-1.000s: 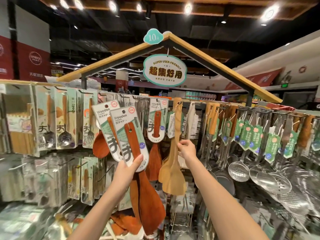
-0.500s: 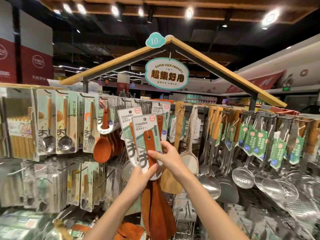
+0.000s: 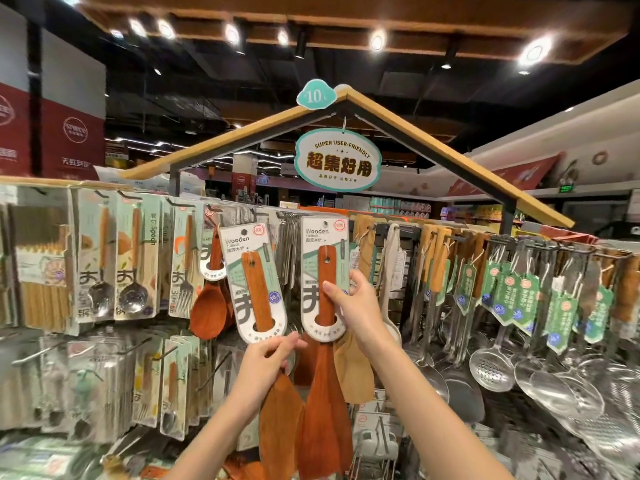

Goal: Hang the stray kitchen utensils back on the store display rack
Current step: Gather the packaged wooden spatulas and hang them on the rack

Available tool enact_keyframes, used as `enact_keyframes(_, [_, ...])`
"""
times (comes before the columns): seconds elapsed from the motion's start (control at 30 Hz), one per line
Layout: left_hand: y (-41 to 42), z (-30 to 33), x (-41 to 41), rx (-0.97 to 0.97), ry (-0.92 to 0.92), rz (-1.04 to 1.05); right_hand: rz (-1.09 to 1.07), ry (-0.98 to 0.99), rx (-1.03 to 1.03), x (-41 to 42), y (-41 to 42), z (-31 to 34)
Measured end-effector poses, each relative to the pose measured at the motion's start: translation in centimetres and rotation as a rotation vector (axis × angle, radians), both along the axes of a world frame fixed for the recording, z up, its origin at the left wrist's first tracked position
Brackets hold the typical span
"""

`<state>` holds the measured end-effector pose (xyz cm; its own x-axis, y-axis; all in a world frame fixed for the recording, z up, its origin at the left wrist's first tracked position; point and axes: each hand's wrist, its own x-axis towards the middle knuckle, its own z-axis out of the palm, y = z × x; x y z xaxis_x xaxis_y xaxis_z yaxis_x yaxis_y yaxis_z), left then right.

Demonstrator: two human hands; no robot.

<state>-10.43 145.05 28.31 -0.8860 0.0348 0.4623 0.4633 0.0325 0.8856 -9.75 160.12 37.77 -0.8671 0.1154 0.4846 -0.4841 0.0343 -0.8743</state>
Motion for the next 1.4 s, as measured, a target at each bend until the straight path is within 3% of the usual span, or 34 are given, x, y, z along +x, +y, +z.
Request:
enact_keyframes(0.7, [-3.6,0.5,-0.7,-0.054,0.071,-0.002,-0.151,-0.056,-0.003,-4.3,-0.8,0.0])
enact_keyframes(1.23, [-2.7,1.6,-0.4,-0.043,-0.002,-0.063,-0.420,-0.276,0.278,-9.6,0.6,-0.1])
enact_keyframes(1.33, [-1.9,1.5,0.0,-0.046,-0.014,-0.101,-0.506,-0.225,0.343,-7.9,1.3,-0.9])
enact_keyframes(1.4, [-1.0,1.4,0.1,-0.058,-0.027,-0.121,-0.423,-0.129,0.258,-5.8,1.1,-0.6])
